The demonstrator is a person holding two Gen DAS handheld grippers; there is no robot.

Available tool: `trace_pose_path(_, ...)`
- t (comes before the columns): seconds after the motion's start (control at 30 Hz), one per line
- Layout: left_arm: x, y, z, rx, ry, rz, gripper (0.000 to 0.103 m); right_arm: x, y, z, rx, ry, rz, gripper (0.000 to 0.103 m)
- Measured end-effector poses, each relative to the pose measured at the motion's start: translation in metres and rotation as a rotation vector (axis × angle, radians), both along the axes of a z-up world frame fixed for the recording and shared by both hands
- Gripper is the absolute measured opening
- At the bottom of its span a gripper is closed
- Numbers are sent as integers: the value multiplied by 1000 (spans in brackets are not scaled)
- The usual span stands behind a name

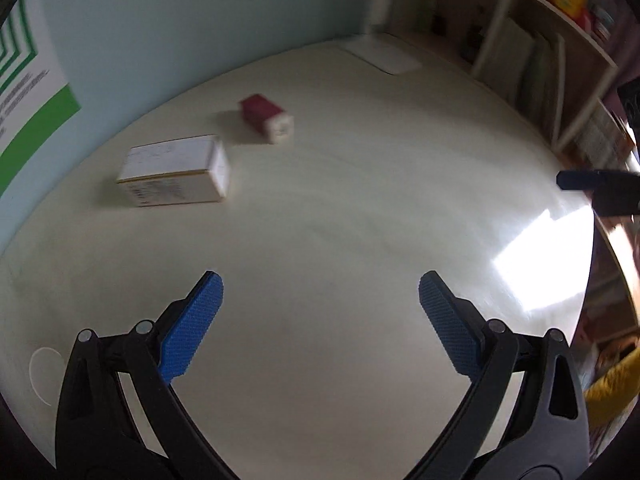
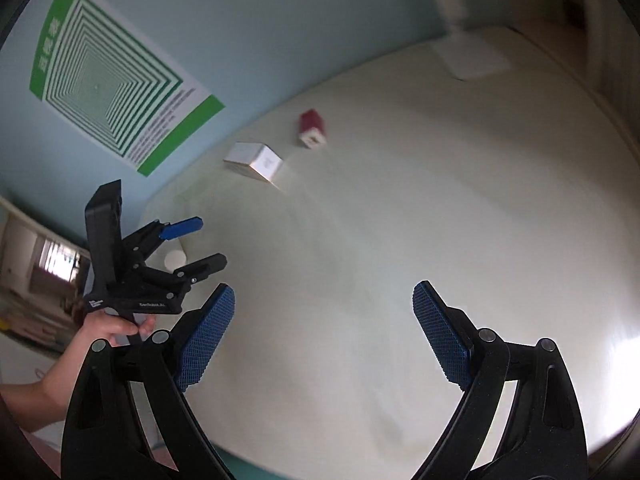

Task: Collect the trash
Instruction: 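Move both open tools back over the table, then grasp the white drawn-on box with the left tool while the right tool grasps the red box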

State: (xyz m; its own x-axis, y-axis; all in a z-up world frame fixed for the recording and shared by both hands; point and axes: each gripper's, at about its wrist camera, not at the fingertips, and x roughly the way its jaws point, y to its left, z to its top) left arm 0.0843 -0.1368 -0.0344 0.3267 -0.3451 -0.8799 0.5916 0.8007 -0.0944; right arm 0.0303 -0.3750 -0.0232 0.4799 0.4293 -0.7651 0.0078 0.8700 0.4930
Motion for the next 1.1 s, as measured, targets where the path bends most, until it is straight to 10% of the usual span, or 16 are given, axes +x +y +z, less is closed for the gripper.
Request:
trace_pose_path(0.57, 137, 45, -37, 13, 22, 149, 96, 209, 53, -51, -79, 73, 154, 90)
trace_pose_path(0.77, 160, 40, -40, -74, 79, 275, 96, 253, 52, -66, -80, 103, 155, 90)
trace_pose_path(1.1, 194, 19, -48, 67, 33, 342, 96, 280, 54, -86, -101, 119, 217, 89)
